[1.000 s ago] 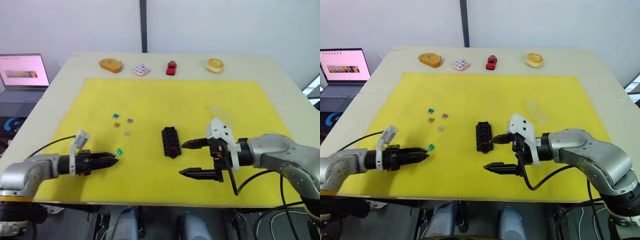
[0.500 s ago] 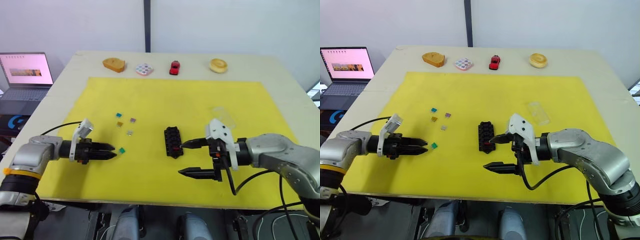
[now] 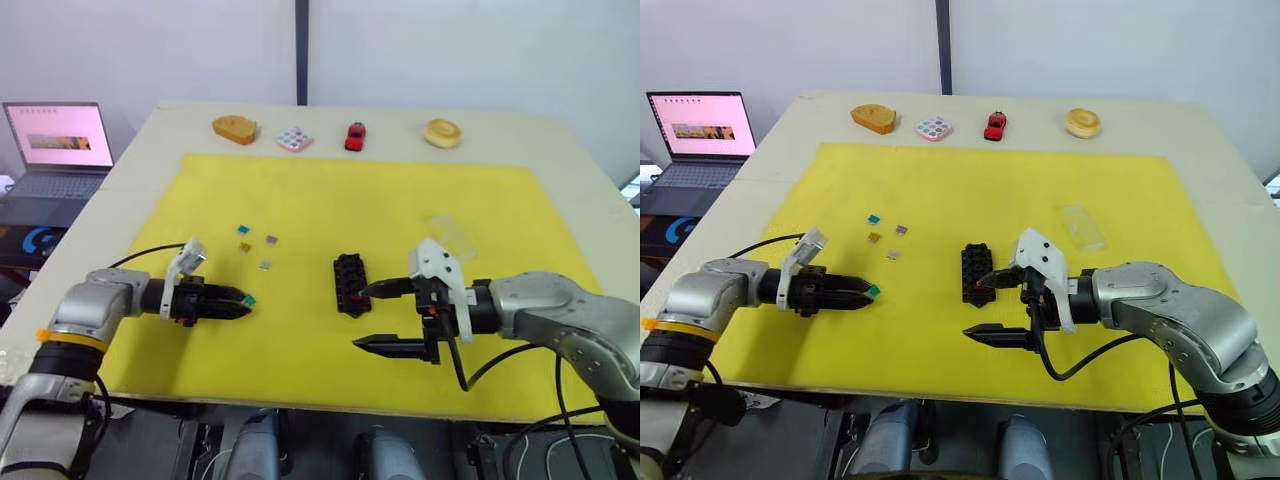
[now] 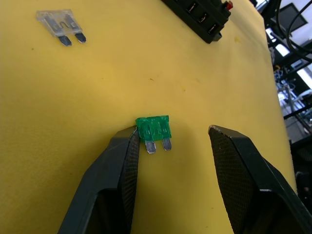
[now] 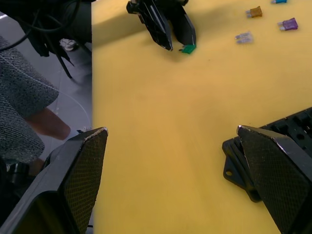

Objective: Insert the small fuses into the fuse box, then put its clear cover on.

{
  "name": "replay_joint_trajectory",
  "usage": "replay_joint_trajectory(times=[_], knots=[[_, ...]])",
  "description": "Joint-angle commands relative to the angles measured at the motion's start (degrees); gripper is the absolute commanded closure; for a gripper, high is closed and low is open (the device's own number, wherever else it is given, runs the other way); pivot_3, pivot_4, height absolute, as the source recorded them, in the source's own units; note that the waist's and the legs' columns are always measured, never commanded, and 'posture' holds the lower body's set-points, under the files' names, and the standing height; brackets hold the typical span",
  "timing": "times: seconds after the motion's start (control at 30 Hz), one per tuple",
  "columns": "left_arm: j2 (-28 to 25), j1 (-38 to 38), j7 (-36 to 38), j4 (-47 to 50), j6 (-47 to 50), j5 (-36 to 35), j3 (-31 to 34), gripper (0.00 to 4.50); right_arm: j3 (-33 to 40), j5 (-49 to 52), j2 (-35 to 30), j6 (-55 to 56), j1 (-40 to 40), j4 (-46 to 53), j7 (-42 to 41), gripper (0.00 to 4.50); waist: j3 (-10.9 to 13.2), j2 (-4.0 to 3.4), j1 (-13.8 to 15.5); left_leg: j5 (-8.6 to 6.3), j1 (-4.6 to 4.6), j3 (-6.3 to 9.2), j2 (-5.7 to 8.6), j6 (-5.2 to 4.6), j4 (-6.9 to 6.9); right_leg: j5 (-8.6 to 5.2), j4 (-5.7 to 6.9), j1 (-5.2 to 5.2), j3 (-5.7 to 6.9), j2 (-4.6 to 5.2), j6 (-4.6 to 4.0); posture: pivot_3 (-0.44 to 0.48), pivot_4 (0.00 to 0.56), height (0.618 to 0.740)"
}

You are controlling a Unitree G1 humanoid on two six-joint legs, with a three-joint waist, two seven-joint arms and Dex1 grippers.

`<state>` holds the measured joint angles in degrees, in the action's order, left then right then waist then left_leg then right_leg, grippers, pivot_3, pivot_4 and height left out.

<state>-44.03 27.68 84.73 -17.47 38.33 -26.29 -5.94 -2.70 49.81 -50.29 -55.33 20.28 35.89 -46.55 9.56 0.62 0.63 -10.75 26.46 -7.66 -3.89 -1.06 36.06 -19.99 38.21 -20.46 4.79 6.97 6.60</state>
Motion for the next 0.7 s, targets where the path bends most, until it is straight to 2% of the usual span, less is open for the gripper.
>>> replay_joint_trajectory(times=[0.03, 0.1, 0.2, 0.5, 0.6, 0.7], knots=[[1.0, -1.2, 0.8, -0.4, 1.8, 0.4, -2.0, 2.39, 2.1, 1.1, 0.4, 0.3, -0.4, 1.7, 0.6, 0.00, 0.0, 0.00, 0.1, -0.01, 0.00, 0.00, 0.00, -0.02, 0.01, 0.00, 0.00, 0.01, 0.00, 0.00, 0.00, 0.000, 0.150, 0.740], [1.2, -1.4, 0.5, -0.9, 1.8, 0.5, -1.7, 3.01, 2.3, 1.1, 0.2, 0.4, -0.7, 1.8, 0.8, 0.00, 0.0, 0.00, 0.0, -0.01, 0.00, 0.00, 0.00, -0.02, 0.01, 0.00, 0.00, 0.01, 0.00, 0.00, 0.00, 0.000, 0.150, 0.740], [1.5, -1.1, 0.1, -1.6, 3.0, -0.3, -0.6, 4.45, 2.6, 1.0, -0.1, 0.5, -1.0, 1.6, 0.7, 0.00, 0.0, 0.00, -0.1, -0.01, 0.00, -0.01, 0.00, -0.02, 0.00, 0.00, 0.00, 0.00, 0.00, 0.00, 0.00, 0.000, 0.150, 0.740], [1.6, -2.0, -0.7, 1.6, 7.0, -3.7, 2.4, 4.45, 3.5, 2.3, 0.5, -0.1, -0.3, 0.3, 0.5, 0.00, 0.0, 0.00, -0.2, -0.01, 0.00, -0.01, -0.01, -0.02, -0.01, 0.00, 0.00, 0.00, 0.00, 0.00, 0.00, 0.000, 0.150, 0.740], [2.2, -1.5, -2.8, 4.7, 11.9, -8.2, 6.6, 4.45, 7.0, 9.8, 4.0, -3.9, 2.6, -2.4, 5.6, 0.00, 0.0, 0.03, -0.4, -0.01, 0.00, 0.00, -0.03, -0.02, -0.01, 0.00, 0.00, 0.00, 0.00, 0.00, 0.01, 0.000, 0.150, 0.740], [4.3, 1.3, -8.3, 8.6, 18.6, -15.5, 13.9, 4.45, 10.8, 21.5, 7.7, -8.2, 8.7, -7.8, 12.7, 0.00, 0.1, 0.11, -0.4, 0.01, 0.03, 0.06, -0.05, 0.01, 0.01, 0.01, 0.07, 0.04, 0.00, -0.01, 0.01, 0.000, 0.150, 0.740]])
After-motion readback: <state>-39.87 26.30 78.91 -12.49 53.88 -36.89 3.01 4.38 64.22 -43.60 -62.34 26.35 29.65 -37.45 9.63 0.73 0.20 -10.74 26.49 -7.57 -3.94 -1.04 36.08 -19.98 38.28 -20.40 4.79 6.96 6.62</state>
